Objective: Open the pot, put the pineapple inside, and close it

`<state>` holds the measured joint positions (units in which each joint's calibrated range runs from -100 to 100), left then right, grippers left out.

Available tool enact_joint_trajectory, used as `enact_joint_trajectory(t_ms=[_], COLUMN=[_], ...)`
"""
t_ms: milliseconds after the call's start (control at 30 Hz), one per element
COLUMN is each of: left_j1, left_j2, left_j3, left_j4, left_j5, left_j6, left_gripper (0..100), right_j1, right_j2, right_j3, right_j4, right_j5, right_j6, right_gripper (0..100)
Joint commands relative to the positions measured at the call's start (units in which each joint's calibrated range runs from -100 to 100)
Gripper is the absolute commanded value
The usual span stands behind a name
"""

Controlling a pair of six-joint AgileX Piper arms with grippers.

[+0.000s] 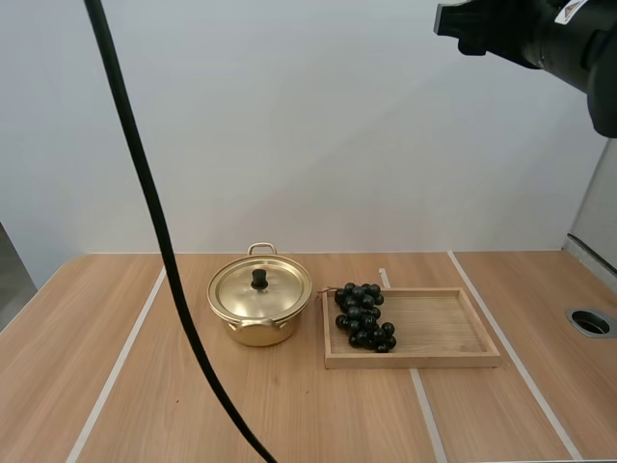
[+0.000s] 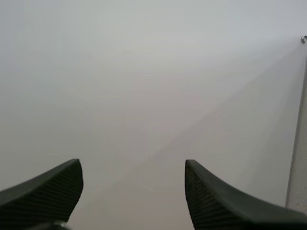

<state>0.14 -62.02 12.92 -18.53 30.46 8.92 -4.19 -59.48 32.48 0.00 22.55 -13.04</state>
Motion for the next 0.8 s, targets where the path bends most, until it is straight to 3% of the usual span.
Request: enact_joint_trajectory(t_ms=[0, 200, 367, 500, 667, 767], left_j1=[-0.1, -0.1, -0.1, -0.1, -0.1, -0.1], left_j2=[-3.9, -11.3, -18.5, -23.1, -30.2, -34.5], left_j3=[7.5, 19.8, 31.9, 40.7, 46.3, 47.1], left_j4=[1.9, 3.1, 6.9, 17.9, 35.6, 43.6], left_j5=[-5.5, -7.7, -7.8, -7.8, -4.6, 5.3], left_j6=[-0.6, -0.7, -5.1, -14.3, -26.6, -34.9], left_gripper=[100, 100, 100, 100, 100, 100], right_j1=[-0.2, -0.2, -0.2, -0.2, -0.2, 0.0], right_j2=[-1.3, -3.4, -9.0, -11.3, -12.0, -12.4], right_j3=[0.0, 0.8, 10.1, 23.1, 41.5, 47.8], right_j4=[-1.1, -1.7, -4.0, -8.7, -13.7, -13.7], right_j5=[-1.2, -2.0, -8.2, -24.3, -56.0, -60.4], right_j6=[-0.3, -0.4, -0.5, -0.6, 0.0, 2.9], right_gripper=[100, 100, 100, 100, 100, 100])
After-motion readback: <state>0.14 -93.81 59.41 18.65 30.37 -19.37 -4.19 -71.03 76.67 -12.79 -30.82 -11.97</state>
